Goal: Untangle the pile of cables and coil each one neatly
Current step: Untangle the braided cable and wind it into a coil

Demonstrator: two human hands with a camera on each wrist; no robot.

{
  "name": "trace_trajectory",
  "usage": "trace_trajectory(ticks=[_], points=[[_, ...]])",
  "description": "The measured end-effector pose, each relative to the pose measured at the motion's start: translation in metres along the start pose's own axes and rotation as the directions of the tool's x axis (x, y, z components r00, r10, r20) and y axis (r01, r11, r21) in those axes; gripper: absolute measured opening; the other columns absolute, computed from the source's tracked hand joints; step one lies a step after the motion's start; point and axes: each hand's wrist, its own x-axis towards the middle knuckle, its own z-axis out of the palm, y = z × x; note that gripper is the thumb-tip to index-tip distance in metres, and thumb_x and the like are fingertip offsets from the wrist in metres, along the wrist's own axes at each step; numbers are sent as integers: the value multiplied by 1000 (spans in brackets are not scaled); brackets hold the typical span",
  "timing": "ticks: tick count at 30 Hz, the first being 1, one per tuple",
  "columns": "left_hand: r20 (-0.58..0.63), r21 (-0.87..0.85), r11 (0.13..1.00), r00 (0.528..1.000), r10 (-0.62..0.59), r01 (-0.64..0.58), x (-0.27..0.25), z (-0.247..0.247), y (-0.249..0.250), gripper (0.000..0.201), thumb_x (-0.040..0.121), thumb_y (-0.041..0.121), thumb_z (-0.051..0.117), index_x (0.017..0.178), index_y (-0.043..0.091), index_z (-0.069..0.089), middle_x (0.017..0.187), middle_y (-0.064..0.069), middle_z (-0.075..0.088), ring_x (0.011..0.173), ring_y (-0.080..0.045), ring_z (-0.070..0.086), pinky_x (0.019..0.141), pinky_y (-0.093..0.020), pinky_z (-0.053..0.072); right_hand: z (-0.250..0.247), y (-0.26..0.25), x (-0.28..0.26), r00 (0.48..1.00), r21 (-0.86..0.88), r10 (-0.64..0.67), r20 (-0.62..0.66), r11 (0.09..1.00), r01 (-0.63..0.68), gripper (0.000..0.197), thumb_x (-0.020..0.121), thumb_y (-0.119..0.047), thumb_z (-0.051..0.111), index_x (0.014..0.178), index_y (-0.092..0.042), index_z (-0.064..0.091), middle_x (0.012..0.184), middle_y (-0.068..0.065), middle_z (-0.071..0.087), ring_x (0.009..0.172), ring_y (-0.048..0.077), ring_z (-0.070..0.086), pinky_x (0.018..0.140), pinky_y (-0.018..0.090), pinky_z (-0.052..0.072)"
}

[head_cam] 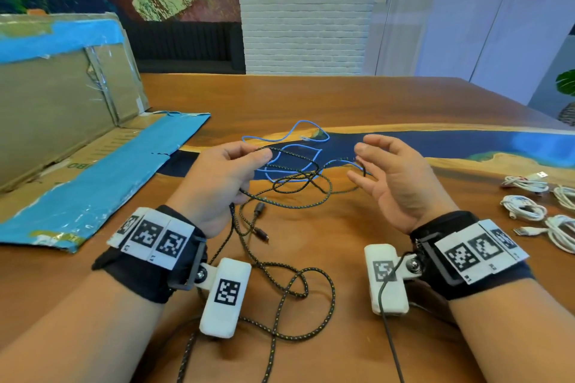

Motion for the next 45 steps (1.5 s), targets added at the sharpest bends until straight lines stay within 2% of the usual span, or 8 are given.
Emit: trace_trajectory(ticks=[6, 10, 16, 23, 28, 36, 41, 45], points=[[-52, -81, 995, 998, 44, -48, -1, 5, 1, 15, 104, 20, 55, 99, 13, 67, 55, 7, 28, 46, -8, 22, 44, -23, 22, -1, 2, 1, 979, -251, -109, -170, 966, 64, 34, 91, -13, 74, 72, -21, 47, 90, 12, 43, 79, 24, 53, 63, 38, 60], [-72, -178, 982, 996, 54, -66, -1, 5, 5, 16, 105, 19, 54, 96, 14, 66, 53, 5, 25, 44, -9, 19, 41, -21, 23, 0, -1, -6, 999, -372, 28, 24, 928, -17, 33, 93, -24, 73, 71, -17, 49, 56, 2, 42, 50, 20, 42, 45, 31, 49], [12, -249, 967, 998, 64, -59, -7, 10, 8, 17, 105, 17, 52, 98, 12, 66, 53, 3, 25, 44, -11, 19, 41, -22, 25, 9, 6, -16, 955, -379, 234, 183, 913, -151, 29, 93, -15, 73, 116, -10, 56, 95, 17, 72, 67, 27, 68, 48, 32, 56], [-95, -183, 981, 994, 54, -71, 0, 0, 5, 18, 105, 21, 52, 99, 14, 68, 60, 3, 42, 44, -10, 24, 42, -23, 24, 8, -9, -8, 997, 146, 28, 73, 989, -39, 30, 95, 14, 36, 98, -11, 52, 62, 4, 55, 61, 18, 63, 72, 37, 63], [-241, -186, 982, 970, -26, -20, 12, -18, 1, 18, 107, 23, 49, 100, 18, 64, 59, 6, 40, 41, -8, 20, 41, -24, 16, -16, -26, 0, 996, 442, 72, -46, 896, -44, 32, 87, 2, 28, 100, -15, 52, 70, 0, 42, 43, 11, 30, 45, 23, 37], [-390, -328, 945, 911, -136, 1, 25, -42, 1, 16, 108, 23, 46, 101, 18, 60, 60, 6, 42, 39, -8, 25, 37, -19, 20, -38, -29, 11, 948, 290, 43, -314, 955, 53, 37, 100, -4, 37, 118, -18, 66, 113, -2, 74, 40, 10, 24, 41, 20, 33], [-153, -201, 979, 987, -48, 16, 12, -22, 4, 26, 109, 26, 41, 112, 19, 66, 74, 2, 65, 54, -13, 45, 50, -26, 32, -24, -27, 2, 992, 62, 35, -123, 998, -27, 34, 104, -8, 38, 123, -16, 66, 118, 1, 75, 41, 11, 29, 44, 24, 39], [46, -199, 978, 997, 67, -56, -6, 2, 12, 29, 109, 20, 39, 110, 15, 68, 95, -8, 74, 61, -19, 57, 54, -28, 42, -2, -28, -19, 956, -154, 104, 273, 986, -63, 28, 100, -15, 50, 122, -7, 66, 119, 12, 73, 49, 16, 47, 44, 28, 48]])
